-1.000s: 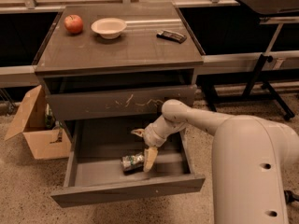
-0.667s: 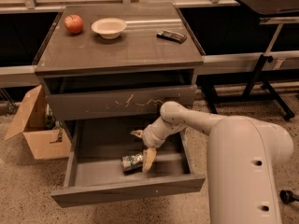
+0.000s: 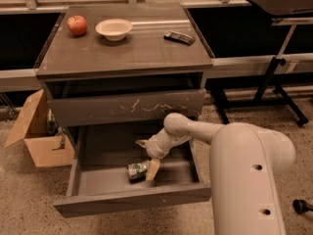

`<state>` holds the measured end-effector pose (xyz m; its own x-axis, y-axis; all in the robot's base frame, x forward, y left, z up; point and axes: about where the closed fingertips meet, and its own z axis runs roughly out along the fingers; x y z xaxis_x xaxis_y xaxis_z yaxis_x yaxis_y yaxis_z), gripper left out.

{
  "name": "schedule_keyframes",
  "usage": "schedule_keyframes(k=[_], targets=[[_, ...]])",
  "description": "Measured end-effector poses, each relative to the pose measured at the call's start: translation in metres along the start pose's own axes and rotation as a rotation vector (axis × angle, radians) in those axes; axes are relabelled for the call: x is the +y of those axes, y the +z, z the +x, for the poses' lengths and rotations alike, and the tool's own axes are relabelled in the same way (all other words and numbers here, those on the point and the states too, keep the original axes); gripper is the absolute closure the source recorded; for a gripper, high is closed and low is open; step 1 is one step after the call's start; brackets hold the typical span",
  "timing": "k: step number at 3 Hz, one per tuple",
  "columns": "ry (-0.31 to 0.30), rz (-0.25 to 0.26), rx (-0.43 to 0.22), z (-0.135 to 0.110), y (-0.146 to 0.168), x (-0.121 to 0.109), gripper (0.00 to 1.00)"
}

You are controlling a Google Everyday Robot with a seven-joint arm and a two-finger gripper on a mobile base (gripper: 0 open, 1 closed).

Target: Pick 7up can from middle drawer and place on counter

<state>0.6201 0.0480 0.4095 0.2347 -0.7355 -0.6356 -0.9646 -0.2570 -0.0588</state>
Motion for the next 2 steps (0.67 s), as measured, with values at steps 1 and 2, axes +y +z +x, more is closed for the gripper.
schedule_keyframes(k=[1, 2], targets=[[-0.002, -0.004, -0.011, 0.0027, 0.0097, 0.0008, 0.00], [-0.009, -0.020, -0.028, 0.0031, 0.0170, 0.0029, 0.13]])
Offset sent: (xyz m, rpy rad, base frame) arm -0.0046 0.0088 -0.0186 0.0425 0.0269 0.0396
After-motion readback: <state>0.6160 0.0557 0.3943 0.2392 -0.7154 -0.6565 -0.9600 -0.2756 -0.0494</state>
